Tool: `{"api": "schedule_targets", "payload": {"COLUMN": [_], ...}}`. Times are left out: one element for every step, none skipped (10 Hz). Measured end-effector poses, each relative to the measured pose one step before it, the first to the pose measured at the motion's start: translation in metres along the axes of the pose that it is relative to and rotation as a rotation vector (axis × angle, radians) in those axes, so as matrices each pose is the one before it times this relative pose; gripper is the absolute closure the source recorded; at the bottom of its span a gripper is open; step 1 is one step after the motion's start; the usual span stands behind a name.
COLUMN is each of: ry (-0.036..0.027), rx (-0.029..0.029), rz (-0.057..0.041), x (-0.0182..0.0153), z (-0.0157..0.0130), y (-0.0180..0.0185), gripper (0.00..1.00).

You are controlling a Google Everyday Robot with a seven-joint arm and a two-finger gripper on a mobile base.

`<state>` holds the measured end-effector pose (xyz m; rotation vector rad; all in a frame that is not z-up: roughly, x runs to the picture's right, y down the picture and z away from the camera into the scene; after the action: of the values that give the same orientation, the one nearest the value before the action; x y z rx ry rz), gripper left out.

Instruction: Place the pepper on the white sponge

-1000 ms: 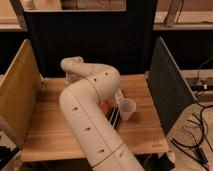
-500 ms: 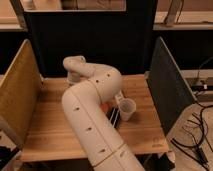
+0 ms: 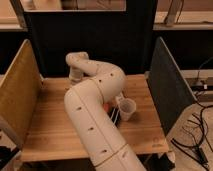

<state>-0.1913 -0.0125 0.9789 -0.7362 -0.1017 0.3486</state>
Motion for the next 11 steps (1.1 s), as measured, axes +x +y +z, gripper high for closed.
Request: {"api": "schedule_targets", "payload": {"ry": [-0.00259, -0.00011, 0.00533, 0.00620, 0.00752, 0.00251, -0.00320, 0.00114, -0.00044, -0.00324, -0.00309], "rx": [0.02319, 0.03867, 0.03402, 0.01195, 0.01179, 0.00505, 0.00239, -0.00008, -0.00251, -0.00853, -0.00969], "rz": [0.00850, 0.02097, 0.02895, 0.01998, 0.03301, 0.04255, 0.03610, 0.02247, 0.02221, 0.02421, 0.01412], "x": [0.00083, 0.00507, 0.01033, 0.00858, 0.01387, 0.01639, 0.01323, 0.01007, 0.00953, 0.00838, 0.00475], "z": [-0.00955, -0.01553, -0.01342, -0.00461, -0.00522, -0.00326, -0.00294, -0.00072, 0.00054, 0.00285, 0.00309], "y": [-0.00824, -0.01486, -0.01538, -0.00744, -0.00969, -0.00886, -0.00670, -0.00354, -0.00214, 0.00086, 0.00241], "gripper": [1.00, 1.00, 1.00, 1.00, 1.00, 1.00, 1.00, 1.00, 1.00, 1.00, 1.00]}}
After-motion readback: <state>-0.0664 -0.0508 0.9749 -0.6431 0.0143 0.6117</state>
